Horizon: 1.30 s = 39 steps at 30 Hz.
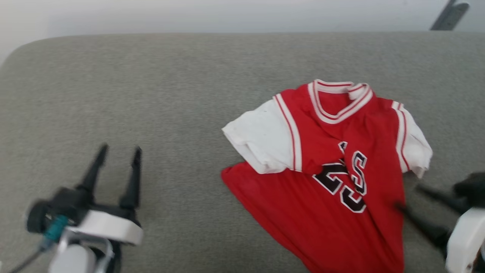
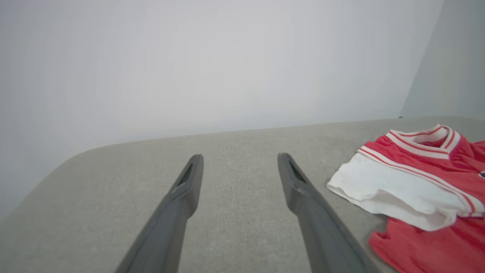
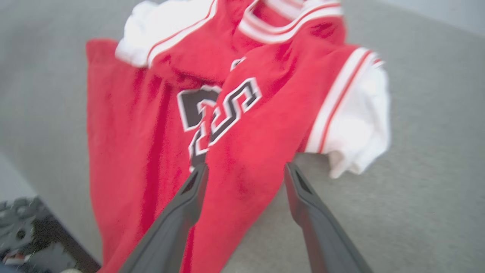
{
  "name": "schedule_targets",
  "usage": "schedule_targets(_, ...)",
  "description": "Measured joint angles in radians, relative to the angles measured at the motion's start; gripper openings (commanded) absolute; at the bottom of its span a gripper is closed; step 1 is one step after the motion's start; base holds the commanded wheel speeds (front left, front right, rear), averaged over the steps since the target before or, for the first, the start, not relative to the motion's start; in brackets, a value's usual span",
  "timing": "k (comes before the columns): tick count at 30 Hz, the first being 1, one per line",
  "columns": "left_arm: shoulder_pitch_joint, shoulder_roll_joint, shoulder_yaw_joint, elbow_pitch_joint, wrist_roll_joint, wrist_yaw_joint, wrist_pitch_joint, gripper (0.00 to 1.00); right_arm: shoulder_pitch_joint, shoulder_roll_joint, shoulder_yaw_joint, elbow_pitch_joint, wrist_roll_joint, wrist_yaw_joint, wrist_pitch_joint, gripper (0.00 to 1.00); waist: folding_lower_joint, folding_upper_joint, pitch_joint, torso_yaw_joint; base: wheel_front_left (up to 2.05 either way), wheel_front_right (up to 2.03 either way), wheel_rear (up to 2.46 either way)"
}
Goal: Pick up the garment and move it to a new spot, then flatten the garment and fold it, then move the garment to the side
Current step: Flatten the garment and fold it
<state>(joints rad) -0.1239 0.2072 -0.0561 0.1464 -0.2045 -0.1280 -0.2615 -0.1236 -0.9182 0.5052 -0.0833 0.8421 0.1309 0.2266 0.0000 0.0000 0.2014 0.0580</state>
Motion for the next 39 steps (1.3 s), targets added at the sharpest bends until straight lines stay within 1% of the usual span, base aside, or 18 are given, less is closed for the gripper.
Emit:
schedule_targets(3,-0.048,0.060,-0.006,-0.014,-0.029,0.000,0.000,1.00,0.049,0.092,-0.167,0.034,-0.086,0.000,-0.062,1.00,0.0000,0.0000,0.009,-0.031,0.00,0.00,0.00)
schedule_targets(6,-0.101,0.136,-0.071,-0.006,-0.066,0.000,0.000,1.00,0.097,0.204,-0.284,0.052,-0.174,0.000,-0.090,1.00,0.0000,0.0000,0.021,-0.062,0.00,0.00,0.00)
schedule_targets(10,-0.209,0.273,-0.238,0.043,-0.180,-0.001,0.010,1.00,0.120,0.361,-0.387,0.044,-0.274,0.000,-0.128,1.00,0.0000,0.0000,0.044,-0.097,0.00,0.00,0.00)
schedule_targets(13,-0.327,0.372,-0.397,0.060,-0.318,-0.002,0.092,1.00,0.121,0.456,-0.427,0.037,-0.336,0.000,-0.155,1.00,-0.0001,0.0000,0.070,-0.120,0.00,0.00,0.00)
schedule_targets(15,-0.405,0.429,-0.504,0.065,-0.455,-0.003,0.187,1.00,0.116,0.503,-0.429,0.035,-0.362,0.000,-0.163,1.00,0.0000,0.0000,0.090,-0.134,0.00,0.00,0.00)
schedule_targets(17,-0.476,0.479,-0.587,0.068,-0.587,-0.003,0.283,1.00,0.103,0.533,-0.422,0.033,-0.385,0.000,-0.170,1.00,0.0000,0.0000,0.112,-0.149,0.00,0.00,0.00)
schedule_targets(19,-0.548,0.518,-0.641,0.081,-0.736,-0.003,0.389,1.00,0.084,0.552,-0.411,0.036,-0.396,0.000,-0.179,1.00,0.0000,0.0000,0.136,-0.165,0.00,0.00,0.00)
schedule_targets(20,-0.578,0.538,-0.664,0.089,-0.793,-0.003,0.438,1.00,0.073,0.560,-0.407,0.040,-0.398,0.000,-0.183,1.00,0.0000,0.0000,0.148,-0.173,0.00,0.00,0.00)
schedule_targets(23,-0.659,0.581,-0.724,0.108,-0.909,-0.003,0.542,1.00,0.045,0.581,-0.402,0.054,-0.404,0.000,-0.198,1.00,0.0000,0.0000,0.183,-0.200,0.00,0.00,0.00)
schedule_targets(25,-0.696,0.595,-0.769,0.117,-0.967,-0.003,0.609,1.00,0.034,0.592,-0.394,0.063,-0.412,0.000,-0.209,1.00,0.0000,0.0000,0.204,-0.218,0.00,0.00,0.00)
schedule_targets(28,-0.735,0.610,-0.829,0.143,-1.005,-0.003,0.672,1.00,0.022,0.604,-0.382,0.083,-0.414,0.000,-0.220,1.00,0.0000,0.0000,0.231,-0.244,0.00,0.00,0.00)
schedule_targets(32,-0.773,0.613,-0.865,0.139,-1.104,-0.003,0.705,1.00,0.005,0.614,-0.365,0.103,-0.414,0.000,-0.231,1.00,0.0000,0.0000,0.257,-0.272,0.00,0.00,0.00)
schedule_targets(34,-0.789,0.621,-0.888,0.133,-1.115,-0.003,0.711,1.00,0.004,0.614,-0.364,0.114,-0.415,0.000,-0.238,1.00,0.0000,0.0000,0.265,-0.282,0.00,0.00,0.00)
schedule_targets(35,-0.795,0.625,-0.897,0.129,-1.127,-0.003,0.721,0.92,0.001,0.615,-0.362,0.119,-0.417,0.000,-0.242,1.00,-0.0001,0.0000,0.267,-0.285,0.00,0.00,0.00)
schedule_targets(36,-0.798,0.628,-0.906,0.125,-1.148,-0.003,0.729,0.56,-0.004,0.615,-0.361,0.122,-0.417,0.000,-0.245,1.00,0.0000,0.0000,0.268,-0.288,0.00,0.00,0.00)
schedule_targets(37,-0.803,0.630,-0.916,0.123,-1.156,-0.003,0.731,0.40,-0.008,0.615,-0.360,0.124,-0.417,0.000,-0.246,1.00,0.0000,0.0000,0.269,-0.290,0.00,0.00,0.00)
schedule_targets(38,-0.809,0.631,-0.926,0.123,-1.158,-0.003,0.731,0.15,-0.011,0.615,-0.361,0.127,-0.417,0.000,-0.247,1.00,0.0000,0.0000,0.270,-0.290,0.00,0.00,0.00)
schedule_targets(39,-0.814,0.631,-0.935,0.127,-1.158,-0.003,0.727,0.00,-0.011,0.615,-0.361,0.129,-0.417,0.000,-0.250,1.00,0.0000,0.0000,0.269,-0.290,0.00,0.00,0.00)
